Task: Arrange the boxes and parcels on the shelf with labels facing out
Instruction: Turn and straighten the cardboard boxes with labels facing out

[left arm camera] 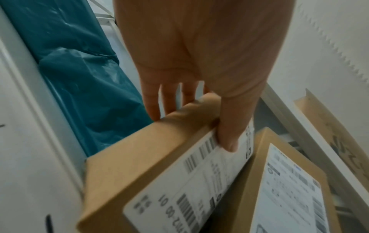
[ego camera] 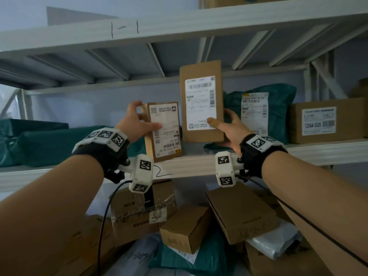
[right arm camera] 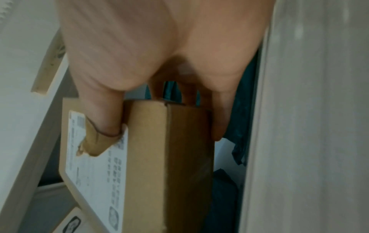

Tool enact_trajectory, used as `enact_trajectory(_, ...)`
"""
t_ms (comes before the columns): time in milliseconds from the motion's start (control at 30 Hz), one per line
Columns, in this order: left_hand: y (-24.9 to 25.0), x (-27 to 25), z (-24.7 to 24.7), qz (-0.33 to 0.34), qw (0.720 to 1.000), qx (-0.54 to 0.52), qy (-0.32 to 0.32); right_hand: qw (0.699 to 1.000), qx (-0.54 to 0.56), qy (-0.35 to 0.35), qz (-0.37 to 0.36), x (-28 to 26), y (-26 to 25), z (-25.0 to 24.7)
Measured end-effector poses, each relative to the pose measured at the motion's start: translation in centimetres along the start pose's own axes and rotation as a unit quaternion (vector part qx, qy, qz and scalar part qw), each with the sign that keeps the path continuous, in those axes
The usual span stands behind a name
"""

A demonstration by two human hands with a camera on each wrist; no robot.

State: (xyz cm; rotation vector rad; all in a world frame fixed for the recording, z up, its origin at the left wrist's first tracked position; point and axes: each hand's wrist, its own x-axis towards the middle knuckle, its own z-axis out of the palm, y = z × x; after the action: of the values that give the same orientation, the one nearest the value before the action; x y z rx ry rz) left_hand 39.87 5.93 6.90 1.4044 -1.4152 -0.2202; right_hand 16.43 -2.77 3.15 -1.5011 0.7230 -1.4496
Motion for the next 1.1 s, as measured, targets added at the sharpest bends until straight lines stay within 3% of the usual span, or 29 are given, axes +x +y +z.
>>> enact_trajectory(267,-1.1,0.5,0.5,-0.068,0.997,-0.031,-0.015,0.993,-0.117,-0.028,-0.011,0.1,1.0,0.5)
enact_trajectory(400,-1.0,0.5,0.5,-0.055,0.998,0.0,-0.024,0.985,-0.163,-0.053,-0.026,-0.1,0.7,0.8)
enact_trajectory(800,-0.9,0.6,0.1,-0.075,0.997,-0.023,-0.002,0.924,-0.373,-0.009,-0.087,0.2,1.3,1.0)
enact_trajectory(1100,-0.1,0.9,0.7,-0.078,0.995,0.051,0.04,0.918,-0.388,0.0,-0.079,0.9,1.3,1.8)
